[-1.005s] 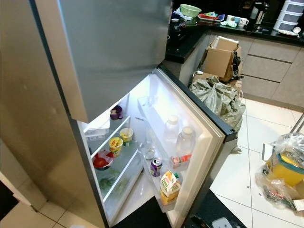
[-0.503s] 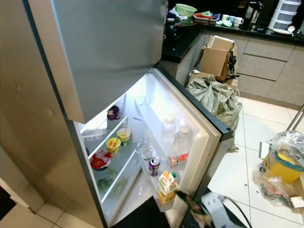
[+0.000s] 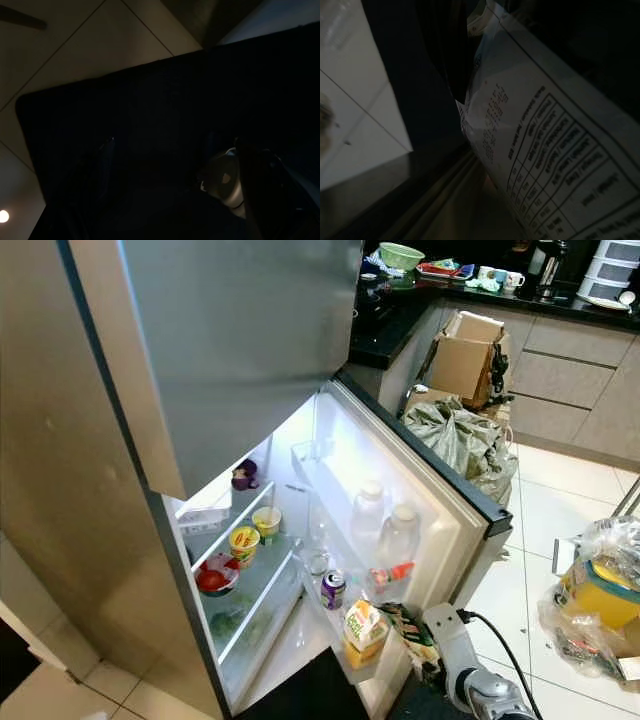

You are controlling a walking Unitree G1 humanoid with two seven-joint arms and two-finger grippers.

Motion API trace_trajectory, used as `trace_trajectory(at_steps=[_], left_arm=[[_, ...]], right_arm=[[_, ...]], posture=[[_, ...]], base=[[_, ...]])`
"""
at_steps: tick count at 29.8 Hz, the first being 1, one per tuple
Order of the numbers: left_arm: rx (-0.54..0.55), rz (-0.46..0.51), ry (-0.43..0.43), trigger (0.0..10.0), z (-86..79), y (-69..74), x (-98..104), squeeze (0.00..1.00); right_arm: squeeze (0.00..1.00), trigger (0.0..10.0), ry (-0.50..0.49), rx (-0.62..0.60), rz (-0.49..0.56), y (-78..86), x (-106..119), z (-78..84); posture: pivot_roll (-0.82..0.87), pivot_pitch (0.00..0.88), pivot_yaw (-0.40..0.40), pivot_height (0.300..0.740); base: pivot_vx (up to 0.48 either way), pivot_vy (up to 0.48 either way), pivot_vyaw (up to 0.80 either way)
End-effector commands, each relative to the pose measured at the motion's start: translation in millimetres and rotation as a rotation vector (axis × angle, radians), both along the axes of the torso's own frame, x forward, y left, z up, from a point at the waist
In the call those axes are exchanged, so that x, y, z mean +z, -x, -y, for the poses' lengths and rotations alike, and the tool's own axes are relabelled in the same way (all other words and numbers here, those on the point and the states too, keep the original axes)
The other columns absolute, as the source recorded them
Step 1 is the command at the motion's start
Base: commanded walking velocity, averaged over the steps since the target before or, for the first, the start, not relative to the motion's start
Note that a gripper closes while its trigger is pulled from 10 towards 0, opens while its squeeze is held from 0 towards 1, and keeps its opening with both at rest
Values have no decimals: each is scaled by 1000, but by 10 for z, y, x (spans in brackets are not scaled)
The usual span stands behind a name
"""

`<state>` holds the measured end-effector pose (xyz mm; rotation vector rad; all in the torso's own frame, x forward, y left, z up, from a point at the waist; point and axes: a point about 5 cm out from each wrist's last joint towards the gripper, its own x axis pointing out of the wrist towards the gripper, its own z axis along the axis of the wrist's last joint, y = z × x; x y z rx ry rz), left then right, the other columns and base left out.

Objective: Restocking fridge

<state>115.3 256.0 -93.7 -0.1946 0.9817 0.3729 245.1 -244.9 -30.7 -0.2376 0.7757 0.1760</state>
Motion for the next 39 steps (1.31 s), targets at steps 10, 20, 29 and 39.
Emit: trace_trajectory(at_steps=[10, 20, 29, 39], left_arm=[[-40, -34, -17, 10000, -8, 56, -17, 0], [-89, -34, 9, 10000, 94, 27, -37, 0], [-128, -40, 49, 10000, 219, -1, -62, 0], [-171, -64, 75, 10000, 277, 9, -81, 0]], right_arm=[[0, 10000, 105, -222, 81, 22, 150, 450], [0, 10000, 10, -105, -176, 577, -334, 125], [0, 10000, 5, -200, -356, 1126, -583, 124], [0, 10000, 49, -193, -338, 1076, -539, 210]], posture=[[-73, 0, -82, 740], [-80, 0, -80, 740], [-83, 0, -79, 740], [-85, 0, -78, 740]], base=[[0, 0, 0], [0, 0, 0], [0, 0, 0], [0, 0, 0]])
